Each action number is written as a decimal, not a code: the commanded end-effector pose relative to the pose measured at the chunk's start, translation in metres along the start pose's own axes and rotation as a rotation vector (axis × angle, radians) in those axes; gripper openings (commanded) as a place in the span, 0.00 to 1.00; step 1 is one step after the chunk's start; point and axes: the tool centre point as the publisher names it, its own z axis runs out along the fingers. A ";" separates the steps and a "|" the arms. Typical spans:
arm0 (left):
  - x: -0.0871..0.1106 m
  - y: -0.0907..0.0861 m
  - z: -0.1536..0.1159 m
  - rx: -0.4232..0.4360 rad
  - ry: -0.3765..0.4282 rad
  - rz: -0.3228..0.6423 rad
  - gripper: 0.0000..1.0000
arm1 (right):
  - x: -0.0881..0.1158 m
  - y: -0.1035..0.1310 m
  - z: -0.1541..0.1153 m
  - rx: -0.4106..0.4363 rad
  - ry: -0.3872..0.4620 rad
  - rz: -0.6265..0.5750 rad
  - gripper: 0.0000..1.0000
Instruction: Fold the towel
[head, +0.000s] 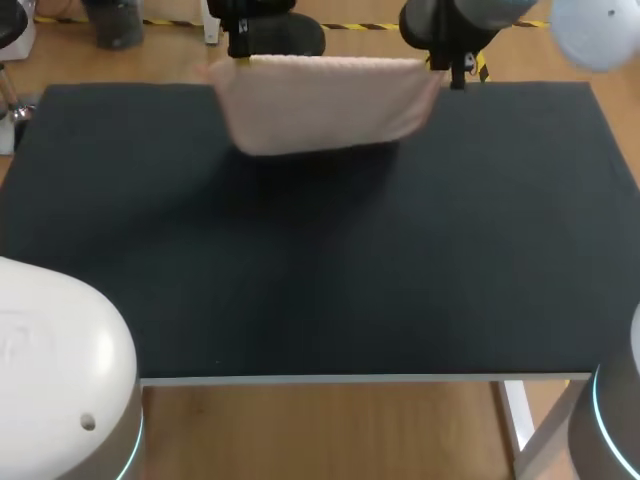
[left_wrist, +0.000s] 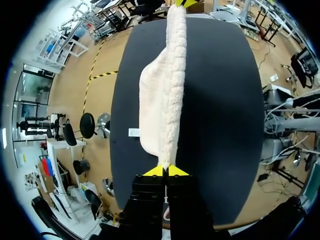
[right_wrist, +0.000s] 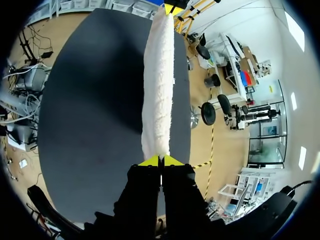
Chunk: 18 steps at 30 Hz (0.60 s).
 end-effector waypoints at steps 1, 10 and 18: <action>0.012 0.008 0.002 0.018 -0.005 -0.003 0.00 | 0.014 -0.002 -0.005 -0.013 -0.008 -0.005 0.00; 0.039 0.012 0.018 0.036 0.040 -0.012 0.00 | 0.043 0.004 0.010 -0.028 0.066 -0.007 0.00; 0.048 0.004 0.054 0.053 0.143 0.006 0.00 | 0.062 0.005 0.042 -0.025 0.181 0.012 0.00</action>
